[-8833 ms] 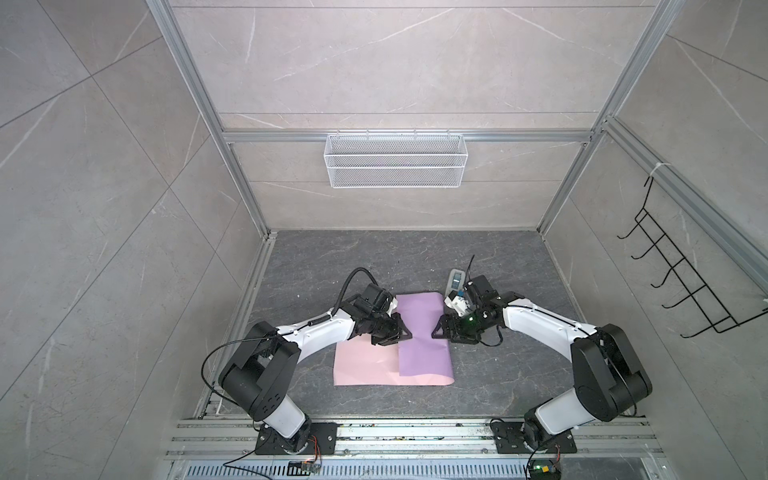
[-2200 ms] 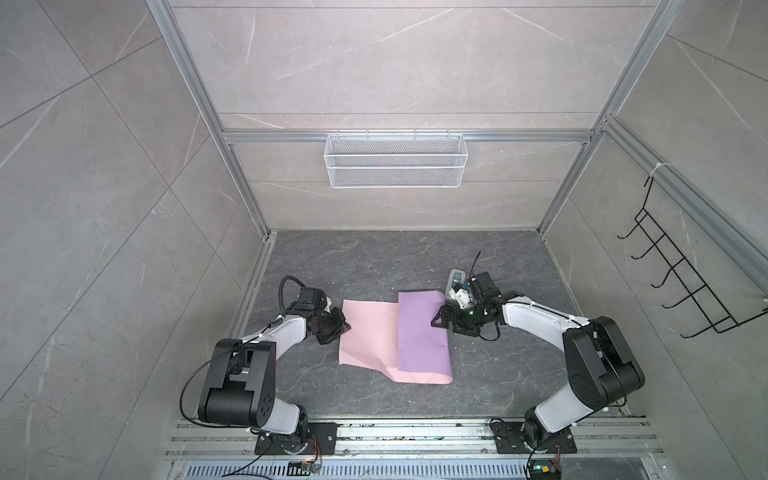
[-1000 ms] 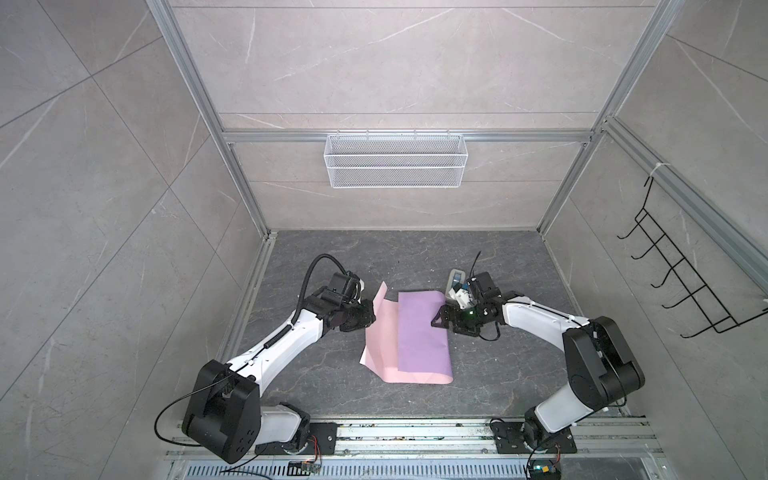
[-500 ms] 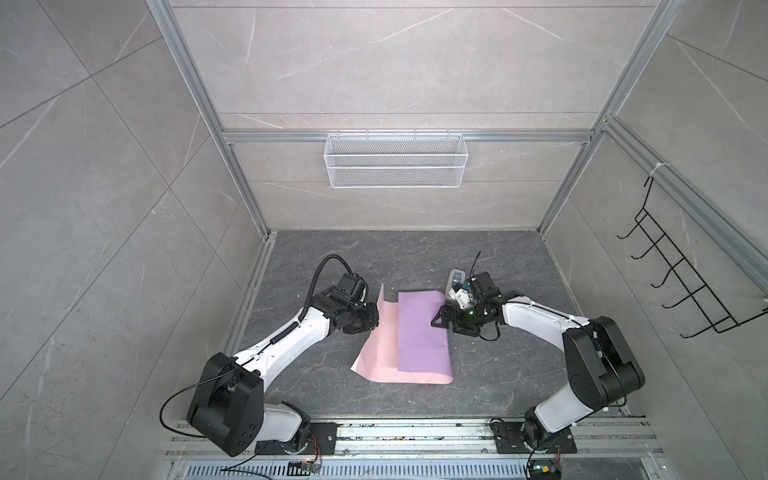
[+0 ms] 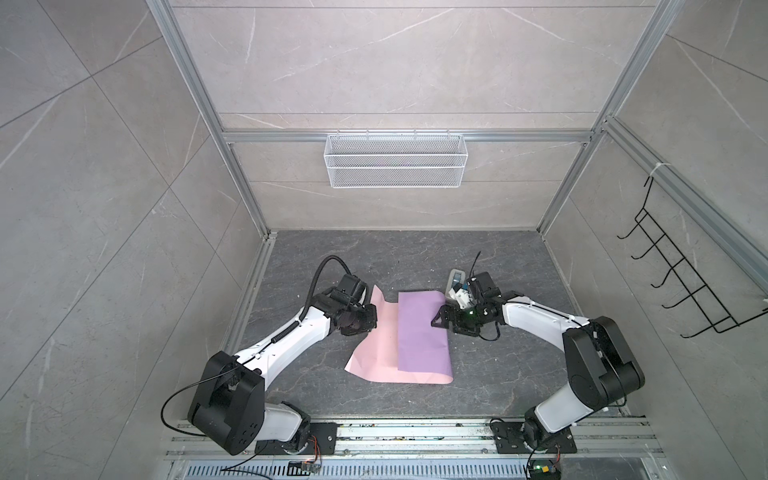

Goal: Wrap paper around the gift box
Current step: 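Grasp the pink paper edge nearest the left gripper and lift it, then fold the lifted pink paper over the box toward the right gripper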

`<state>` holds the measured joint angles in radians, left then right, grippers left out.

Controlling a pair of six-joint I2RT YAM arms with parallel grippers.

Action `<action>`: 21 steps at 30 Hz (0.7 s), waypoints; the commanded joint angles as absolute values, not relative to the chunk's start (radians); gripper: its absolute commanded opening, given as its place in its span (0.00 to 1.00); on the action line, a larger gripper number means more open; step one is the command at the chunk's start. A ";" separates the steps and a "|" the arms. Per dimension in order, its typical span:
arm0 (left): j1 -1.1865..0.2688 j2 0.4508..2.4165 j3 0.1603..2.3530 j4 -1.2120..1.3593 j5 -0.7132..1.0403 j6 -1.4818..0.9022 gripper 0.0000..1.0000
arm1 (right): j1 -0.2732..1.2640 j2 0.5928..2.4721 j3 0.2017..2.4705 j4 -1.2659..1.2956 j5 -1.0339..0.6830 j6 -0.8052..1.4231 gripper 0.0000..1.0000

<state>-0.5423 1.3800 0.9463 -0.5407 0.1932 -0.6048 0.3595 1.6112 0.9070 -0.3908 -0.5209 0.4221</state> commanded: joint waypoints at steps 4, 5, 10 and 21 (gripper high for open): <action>-0.576 1.367 0.985 -0.553 0.180 -0.644 0.04 | 0.369 1.659 0.878 -0.452 -0.428 0.410 0.94; -0.587 1.372 0.998 -0.573 0.159 -0.648 0.04 | 0.370 1.660 0.877 -0.451 -0.428 0.409 0.94; -0.657 1.418 1.074 -0.667 0.036 -0.661 0.00 | 0.373 1.661 0.877 -0.452 -0.428 0.411 0.94; -0.753 1.517 1.224 -0.748 -0.038 -0.694 0.00 | 0.375 1.664 0.881 -0.449 -0.430 0.409 0.94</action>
